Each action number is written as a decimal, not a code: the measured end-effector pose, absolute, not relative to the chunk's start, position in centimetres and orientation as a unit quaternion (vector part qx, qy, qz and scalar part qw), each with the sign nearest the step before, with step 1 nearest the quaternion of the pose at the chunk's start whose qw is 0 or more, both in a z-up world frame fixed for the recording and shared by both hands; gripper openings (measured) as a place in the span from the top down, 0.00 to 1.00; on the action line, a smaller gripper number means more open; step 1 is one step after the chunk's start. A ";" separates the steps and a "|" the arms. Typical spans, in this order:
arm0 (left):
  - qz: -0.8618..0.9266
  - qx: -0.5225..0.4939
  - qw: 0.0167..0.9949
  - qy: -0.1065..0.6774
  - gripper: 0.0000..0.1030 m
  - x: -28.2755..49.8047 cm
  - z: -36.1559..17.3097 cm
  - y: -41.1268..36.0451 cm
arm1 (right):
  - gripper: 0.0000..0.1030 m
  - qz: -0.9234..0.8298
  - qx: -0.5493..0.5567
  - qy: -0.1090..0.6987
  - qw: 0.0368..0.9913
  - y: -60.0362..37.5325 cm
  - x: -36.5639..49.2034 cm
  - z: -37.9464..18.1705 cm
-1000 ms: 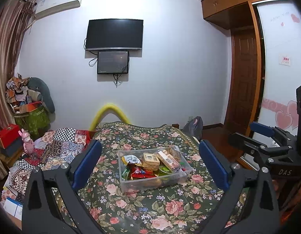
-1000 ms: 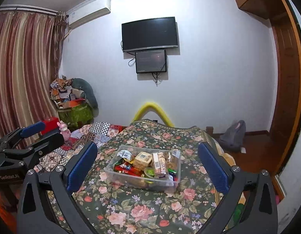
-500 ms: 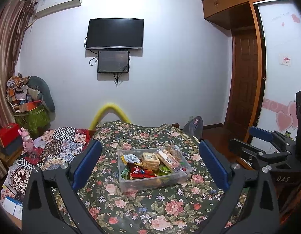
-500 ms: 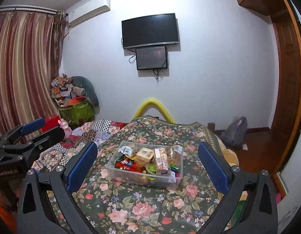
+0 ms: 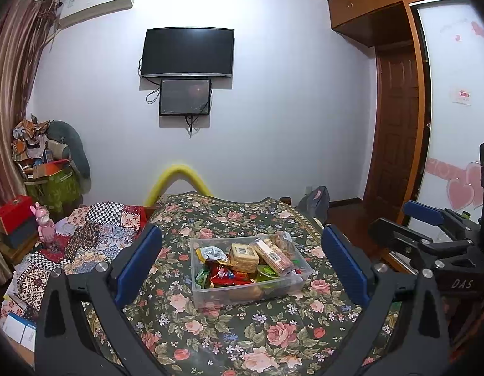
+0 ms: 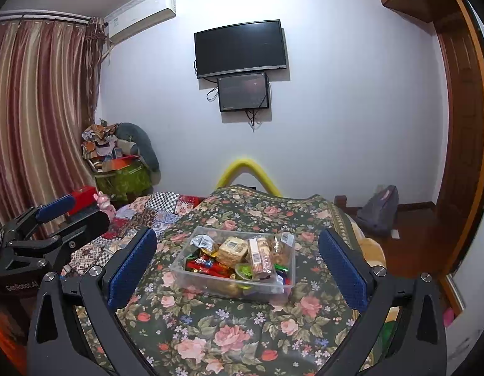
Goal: Organize snacks
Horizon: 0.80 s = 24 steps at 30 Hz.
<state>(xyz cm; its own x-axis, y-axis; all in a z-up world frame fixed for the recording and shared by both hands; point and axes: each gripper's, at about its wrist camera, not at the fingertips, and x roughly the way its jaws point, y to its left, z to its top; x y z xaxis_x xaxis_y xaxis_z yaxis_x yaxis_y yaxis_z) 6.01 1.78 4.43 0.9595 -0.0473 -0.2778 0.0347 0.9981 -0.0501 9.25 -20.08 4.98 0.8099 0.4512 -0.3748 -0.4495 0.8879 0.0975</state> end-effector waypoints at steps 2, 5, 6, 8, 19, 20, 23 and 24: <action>-0.021 -0.024 0.989 0.142 0.00 6.0 4.3 1.8 | 0.00 0.237 0.000 0.196 0.952 -20.0 9.2 5.0; -0.025 -0.027 0.989 0.145 0.00 6.1 4.3 1.7 | 0.00 0.236 -0.003 0.195 0.952 -19.9 9.1 5.1; -0.026 -0.026 0.989 0.146 0.00 6.1 4.3 1.7 | 0.00 0.235 -0.004 0.195 0.952 -19.9 9.1 5.1; -0.027 -0.026 0.989 0.145 0.00 6.1 4.4 1.7 | 0.00 0.235 -0.003 0.195 0.952 -20.0 9.1 5.1; -0.031 -0.027 0.989 0.143 0.00 5.8 4.5 1.4 | 0.00 0.236 -0.003 0.195 0.952 -19.9 9.1 5.2; -0.032 -0.025 0.989 0.143 0.00 5.8 4.5 1.4 | 0.00 0.236 -0.003 0.195 0.952 -19.9 9.1 5.2; -0.035 -0.019 0.989 0.142 0.00 5.7 4.5 1.2 | 0.00 0.235 -0.003 0.195 0.952 -19.9 9.1 5.2; -0.034 -0.018 0.989 0.141 0.00 5.7 4.5 1.1 | 0.00 0.235 -0.003 0.195 0.952 -19.9 9.1 5.2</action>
